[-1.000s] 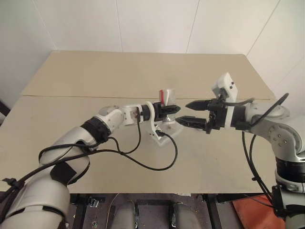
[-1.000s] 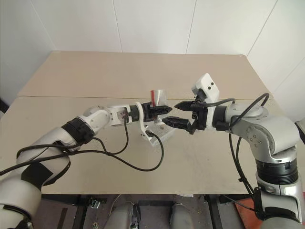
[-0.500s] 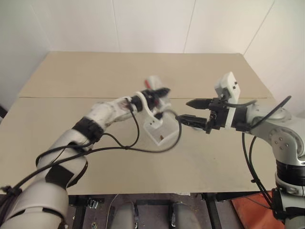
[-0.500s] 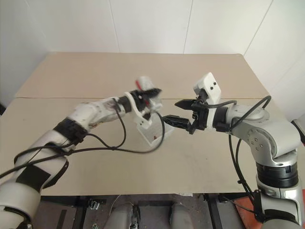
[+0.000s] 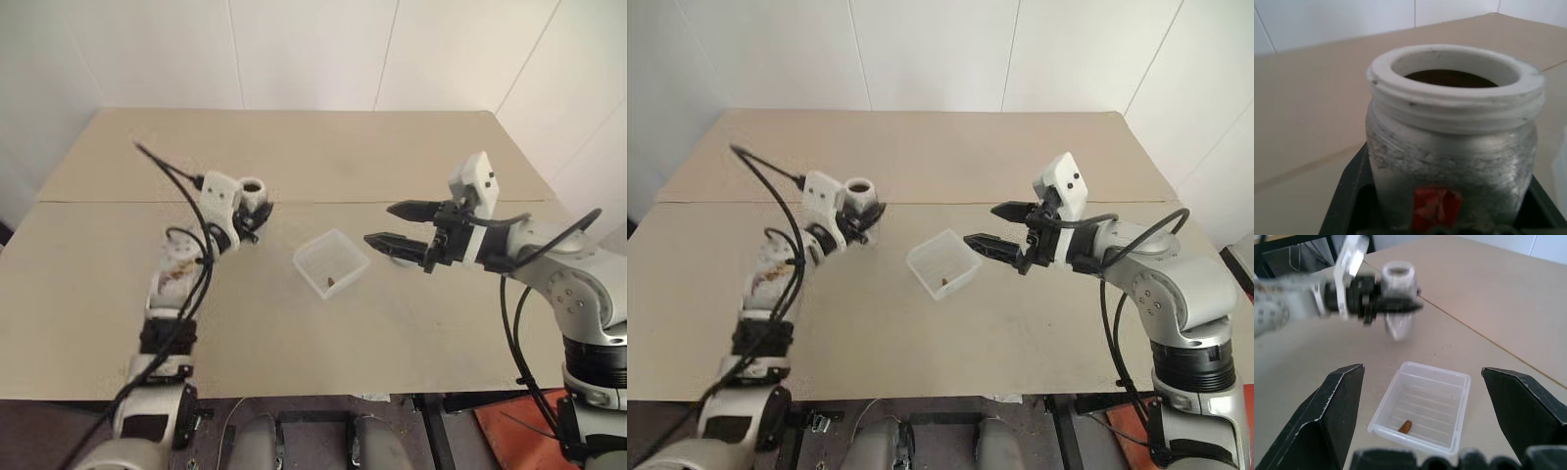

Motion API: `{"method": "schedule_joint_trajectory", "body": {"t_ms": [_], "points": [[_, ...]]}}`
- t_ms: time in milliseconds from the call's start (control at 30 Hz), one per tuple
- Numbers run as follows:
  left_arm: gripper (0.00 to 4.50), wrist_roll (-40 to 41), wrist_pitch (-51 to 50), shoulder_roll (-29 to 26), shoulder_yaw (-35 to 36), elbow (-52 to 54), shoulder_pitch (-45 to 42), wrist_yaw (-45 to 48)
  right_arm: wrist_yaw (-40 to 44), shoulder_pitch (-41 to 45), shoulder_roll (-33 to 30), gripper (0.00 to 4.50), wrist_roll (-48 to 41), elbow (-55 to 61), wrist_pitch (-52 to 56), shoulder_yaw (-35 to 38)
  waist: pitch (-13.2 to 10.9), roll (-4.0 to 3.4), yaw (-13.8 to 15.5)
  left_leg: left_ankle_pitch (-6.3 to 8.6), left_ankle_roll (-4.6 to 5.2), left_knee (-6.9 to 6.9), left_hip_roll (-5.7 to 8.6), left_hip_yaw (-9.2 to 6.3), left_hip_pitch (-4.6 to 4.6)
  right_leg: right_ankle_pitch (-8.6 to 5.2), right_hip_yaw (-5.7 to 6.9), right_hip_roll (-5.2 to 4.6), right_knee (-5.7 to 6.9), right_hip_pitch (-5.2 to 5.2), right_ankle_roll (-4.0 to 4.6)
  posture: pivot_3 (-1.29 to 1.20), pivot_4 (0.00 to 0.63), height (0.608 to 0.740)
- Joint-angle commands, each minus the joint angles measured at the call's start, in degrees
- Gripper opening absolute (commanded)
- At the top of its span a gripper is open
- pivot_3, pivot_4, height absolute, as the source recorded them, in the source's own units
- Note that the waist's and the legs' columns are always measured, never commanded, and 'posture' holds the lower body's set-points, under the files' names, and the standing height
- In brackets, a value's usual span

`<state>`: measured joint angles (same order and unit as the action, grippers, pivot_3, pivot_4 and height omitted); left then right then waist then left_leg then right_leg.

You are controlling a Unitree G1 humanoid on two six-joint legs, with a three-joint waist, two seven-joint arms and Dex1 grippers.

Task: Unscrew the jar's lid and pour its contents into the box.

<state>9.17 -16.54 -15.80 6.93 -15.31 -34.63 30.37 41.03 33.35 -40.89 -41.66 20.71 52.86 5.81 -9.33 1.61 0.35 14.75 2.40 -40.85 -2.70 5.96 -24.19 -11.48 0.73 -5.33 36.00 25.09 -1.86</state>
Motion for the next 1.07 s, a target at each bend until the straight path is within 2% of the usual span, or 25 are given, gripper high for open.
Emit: {"method": "schedule_joint_trajectory", "body": {"t_ms": [33, 100, 333, 367, 467, 633, 733, 800, 933, 1000, 1067], "points": [[1.92, 0.67, 8.24, 0.94, 0.71, -3.03, -0.07, -0.39, -1.06, 1.67, -0.26, 4.45, -1.37, 2.1, -0.47, 3.15, 0.0, 0.0, 0.22, 0.0, 0.0, 0.01, 0.01, 0.01, 0.01, 0.0, 0.0, -0.01, -0.02, 0.0, 0.0, 0.0, 0.15, 0.74], [1.92, 0.11, 10.52, 1.5, 0.08, -6.09, -0.06, -0.5, -1.38, 1.88, -0.59, 4.45, -1.83, 2.45, -0.01, 3.49, 0.0, -0.01, 0.29, 0.0, 0.0, 0.01, 0.03, 0.01, 0.03, 0.0, -0.01, -0.01, -0.03, -0.03, 0.01, 0.0, 0.15, 0.74], [4.28, -1.79, 15.0, 0.58, -2.21, -11.3, 0.41, 0.17, -2.43, 3.14, -1.18, 4.5, -3.38, 2.83, 1.13, 3.99, 0.0, 0.0, 0.28, 0.01, 0.01, 0.02, 0.03, 0.0, 0.02, 0.0, 0.0, -0.01, -0.06, -0.02, 0.01, 0.0, 0.15, 0.74], [4.46, -1.68, 14.95, 0.12, -2.16, -10.38, 1.21, 0.34, -2.64, 3.21, -1.22, 4.5, -3.76, 2.81, 1.38, 4.16, 0.0, 0.0, 0.26, 0.01, 0.01, 0.03, 0.03, 0.0, 0.02, 0.0, 0.0, -0.01, -0.06, -0.03, 0.01, 0.0, 0.15, 0.74], [4.46, -1.22, 13.47, -1.6, -2.24, -5.82, 4.14, 0.97, -2.75, 2.86, -1.52, 4.5, -4.18, 3.05, 1.8, 4.25, 0.01, -0.01, -0.04, 0.01, 0.01, 0.04, 0.01, 0.0, 0.02, 0.0, -0.02, -0.02, -0.06, -0.01, 0.01, 0.0, 0.15, 0.74], [4.46, 5.82, -0.81, -12.53, 2.02, 21.94, 21.56, 7.24, -0.8, -0.27, -4.12, 4.5, -4.61, 3.44, 2.0, 5.03, 0.01, -0.02, -1.18, 0.01, 0.01, 0.16, -0.1, -0.37, 0.0, 0.01, -0.08, 0.02, 0.07, 0.07, 0.02, 0.0, 0.15, 0.74], [4.46, 12.33, -8.53, -20.22, 9.75, 36.23, 31.39, 10.3, 1.66, -2.9, -6.23, 4.5, -4.58, 2.82, 0.42, 6.48, 0.01, -0.02, -1.08, 0.03, 0.0, 0.21, -0.16, -0.45, 0.0, 0.0, -0.08, -0.03, -0.07, 0.1, 0.02, 0.0, 0.15, 0.74], [4.46, 19.78, -12.93, -25.74, 16.44, 42.47, 35.16, 15.3, 4.72, -4.86, -8.04, 4.5, -3.96, 1.16, -1.47, 7.88, 0.0, -0.01, -0.7, 0.03, 0.0, 0.21, -0.13, -0.47, 0.06, -0.02, -0.06, -0.1, -0.09, 0.05, 0.04, 0.0, 0.15, 0.74], [4.46, 30.15, -13.61, -34.05, 27.56, 41.7, 35.36, 26.06, 11.82, -11.21, -11.46, 4.5, -0.36, -1.78, -8.07, 8.28, 0.01, -0.06, 0.38, 0.02, -0.02, 0.18, -0.1, -0.54, 0.43, -0.13, 0.03, -0.12, -0.13, -0.28, 0.22, 0.0, 0.15, 0.74], [4.46, 28.82, -9.11, -36.18, 28.06, 38.49, 36.05, 31.27, 12.72, -13.13, -12.34, 4.5, 0.29, -2.23, -8.81, 8.43, 0.01, -0.08, 0.28, 0.03, -0.04, 0.2, -0.11, -0.46, 0.78, -0.38, 0.05, -0.08, -0.18, -0.6, 0.52, 0.0, 0.15, 0.74], [4.46, 27.97, -8.11, -36.75, 26.88, 35.98, 34.7, 31.28, 12.55, -13.17, -13.11, 4.5, 0.23, -2.1, -8.04, 8.47, 0.03, -0.17, 0.24, 0.04, -0.05, 0.28, -0.06, -0.34, 1.02, -0.45, -0.02, -0.08, -0.18, -0.79, 0.55, 0.0, 0.15, 0.74]]}}
